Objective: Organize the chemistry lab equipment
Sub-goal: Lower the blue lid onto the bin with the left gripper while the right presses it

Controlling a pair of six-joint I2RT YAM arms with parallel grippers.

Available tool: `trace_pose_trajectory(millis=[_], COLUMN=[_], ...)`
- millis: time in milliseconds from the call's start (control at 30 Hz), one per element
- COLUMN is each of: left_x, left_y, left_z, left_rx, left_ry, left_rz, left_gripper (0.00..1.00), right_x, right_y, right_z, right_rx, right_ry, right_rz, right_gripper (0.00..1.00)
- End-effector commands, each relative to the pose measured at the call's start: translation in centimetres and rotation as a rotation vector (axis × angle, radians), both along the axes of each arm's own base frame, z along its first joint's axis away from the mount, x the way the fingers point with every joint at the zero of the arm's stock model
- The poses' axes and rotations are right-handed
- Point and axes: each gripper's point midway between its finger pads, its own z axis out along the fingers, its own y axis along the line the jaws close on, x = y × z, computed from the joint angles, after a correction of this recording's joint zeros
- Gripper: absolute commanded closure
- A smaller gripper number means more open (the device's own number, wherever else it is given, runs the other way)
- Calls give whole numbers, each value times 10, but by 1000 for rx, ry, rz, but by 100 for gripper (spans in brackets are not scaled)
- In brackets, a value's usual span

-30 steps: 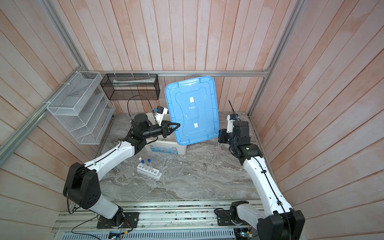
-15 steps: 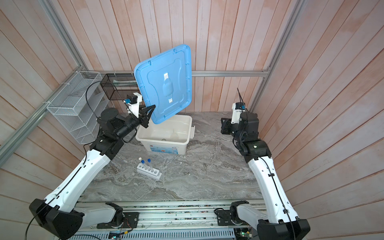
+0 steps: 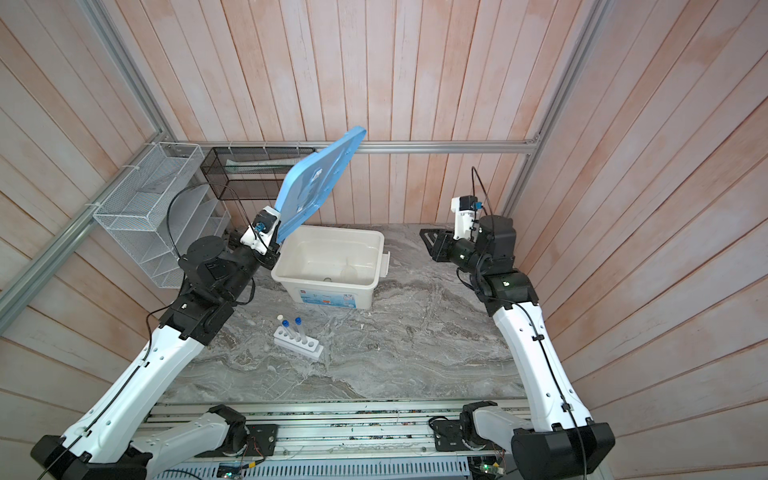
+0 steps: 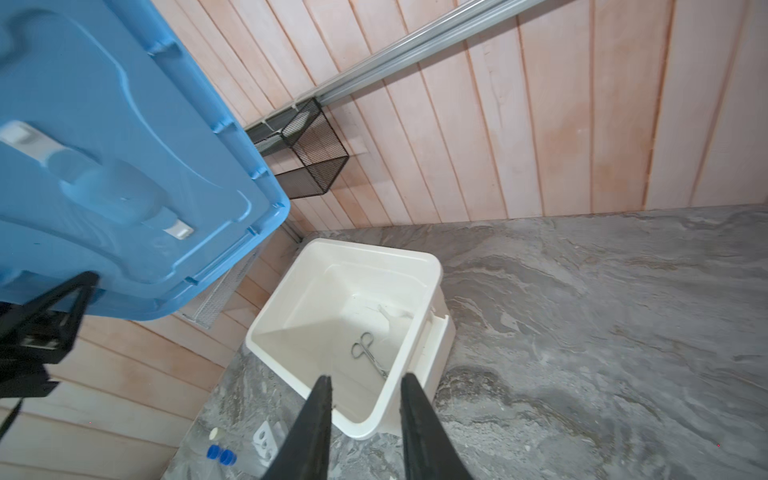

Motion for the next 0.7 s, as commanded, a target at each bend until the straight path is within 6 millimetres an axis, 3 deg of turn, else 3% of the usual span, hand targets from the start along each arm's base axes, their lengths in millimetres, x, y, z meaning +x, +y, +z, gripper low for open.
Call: trace_pose_trajectory(millis=[0,133,333,667], left_x=[-4,-11,-15,-15], left_y=[15,12,15,-9], left_z=[3,-4,-12,-25], left_rx=[149,242,344,486], left_ry=[-86,-135,-182,-242], left_rz=[124,162,231,225], left_gripper=[83,82,82,82], right_x=[-12,-13,-28,-11], right_y=[22,34,47,78], right_z=[16,18,38,34], right_rx=[143,196,304,414], right_ry=[-5,-6,-21,101], right_rz=[134,212,333,413], right_gripper=[68,62,52,32])
